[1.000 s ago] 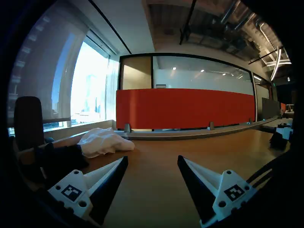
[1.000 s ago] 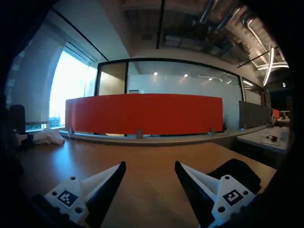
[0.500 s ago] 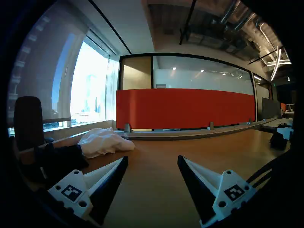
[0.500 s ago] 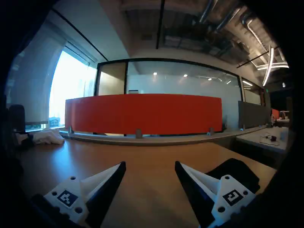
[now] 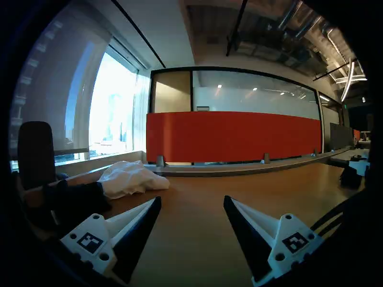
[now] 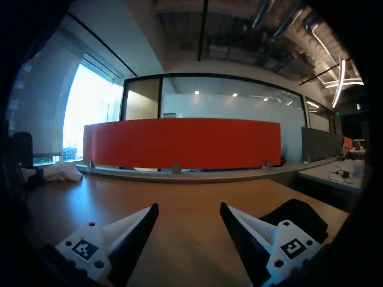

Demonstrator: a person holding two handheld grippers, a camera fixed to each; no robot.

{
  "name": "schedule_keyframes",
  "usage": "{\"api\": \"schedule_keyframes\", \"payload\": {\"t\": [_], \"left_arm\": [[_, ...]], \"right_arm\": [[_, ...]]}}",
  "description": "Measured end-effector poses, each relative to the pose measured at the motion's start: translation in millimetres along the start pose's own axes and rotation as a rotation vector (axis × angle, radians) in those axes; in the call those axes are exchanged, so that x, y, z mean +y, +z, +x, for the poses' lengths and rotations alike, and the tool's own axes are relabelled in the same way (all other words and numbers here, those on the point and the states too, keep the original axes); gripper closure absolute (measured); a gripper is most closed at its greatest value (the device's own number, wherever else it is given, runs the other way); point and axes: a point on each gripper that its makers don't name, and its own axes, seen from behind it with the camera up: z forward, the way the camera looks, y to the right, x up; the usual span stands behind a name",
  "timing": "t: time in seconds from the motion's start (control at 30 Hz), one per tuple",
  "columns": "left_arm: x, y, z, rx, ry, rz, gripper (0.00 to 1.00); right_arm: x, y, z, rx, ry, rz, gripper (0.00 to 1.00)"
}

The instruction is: Fold towel

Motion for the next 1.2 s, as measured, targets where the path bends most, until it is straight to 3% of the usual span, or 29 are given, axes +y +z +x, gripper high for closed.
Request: {"api": "schedule_keyframes", "payload": {"t": [1.2], "left_arm": [[-0.5, -0.4, 4.0, -0.001, 0.000, 0.000, 0.03]], "right_arm": [[-0.4, -0.6, -0.7, 0.000, 0.000, 0.000, 0.01]]}}
